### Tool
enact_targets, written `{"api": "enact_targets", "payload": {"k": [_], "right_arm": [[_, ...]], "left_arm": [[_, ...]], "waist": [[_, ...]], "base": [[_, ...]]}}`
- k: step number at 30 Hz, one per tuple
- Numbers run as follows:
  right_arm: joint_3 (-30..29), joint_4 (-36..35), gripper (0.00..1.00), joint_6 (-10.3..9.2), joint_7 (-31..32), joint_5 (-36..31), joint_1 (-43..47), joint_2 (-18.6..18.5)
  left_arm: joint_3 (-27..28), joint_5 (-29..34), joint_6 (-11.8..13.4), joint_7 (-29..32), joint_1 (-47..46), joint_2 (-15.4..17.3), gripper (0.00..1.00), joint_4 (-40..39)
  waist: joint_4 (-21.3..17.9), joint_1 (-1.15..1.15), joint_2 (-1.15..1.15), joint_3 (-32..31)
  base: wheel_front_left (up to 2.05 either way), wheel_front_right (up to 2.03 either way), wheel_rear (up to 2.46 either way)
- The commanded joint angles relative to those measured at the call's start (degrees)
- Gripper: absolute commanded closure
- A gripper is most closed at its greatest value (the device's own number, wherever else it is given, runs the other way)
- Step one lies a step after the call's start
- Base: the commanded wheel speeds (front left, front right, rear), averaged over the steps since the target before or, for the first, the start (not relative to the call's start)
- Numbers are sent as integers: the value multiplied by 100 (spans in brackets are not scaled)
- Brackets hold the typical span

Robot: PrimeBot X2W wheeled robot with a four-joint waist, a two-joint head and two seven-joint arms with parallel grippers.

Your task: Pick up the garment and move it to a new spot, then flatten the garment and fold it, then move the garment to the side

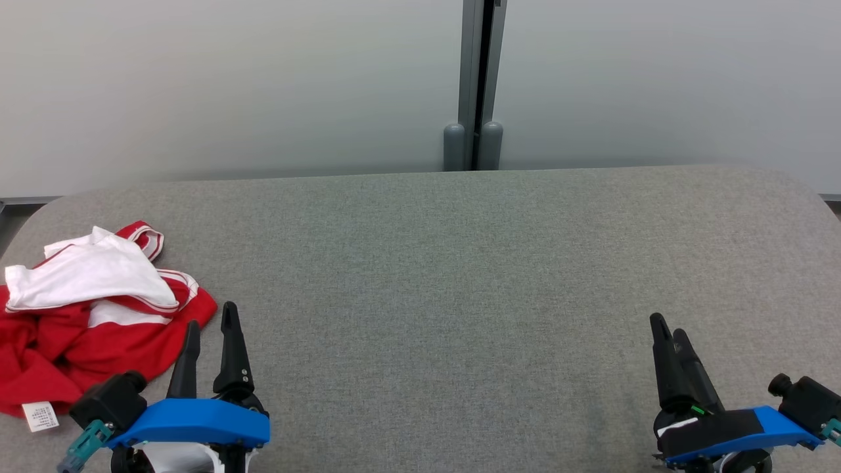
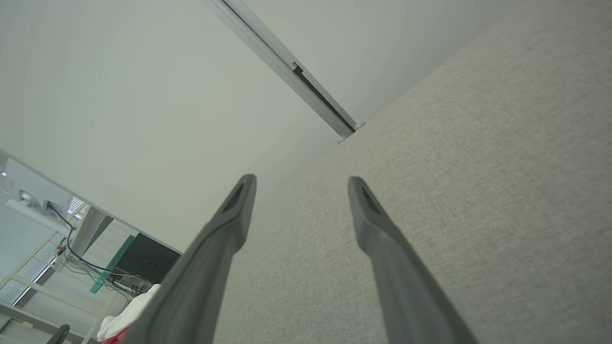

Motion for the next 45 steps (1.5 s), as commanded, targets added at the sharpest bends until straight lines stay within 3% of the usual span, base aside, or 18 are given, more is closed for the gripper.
{"api": "enact_targets", "payload": {"k": [1,45], "right_arm": [[10,-88,0,9,-65,-180,6,-43],[185,165,0,14,-658,-2710,81,-56]], "left_arm": [[-26,203,21,-66,-50,38,0,-41],[-315,2632,357,-656,-67,71,0,279]], "waist": [[1,0,0,-1],[87,0,0,-17]], "base": [[0,0,0],[0,0,0]]}}
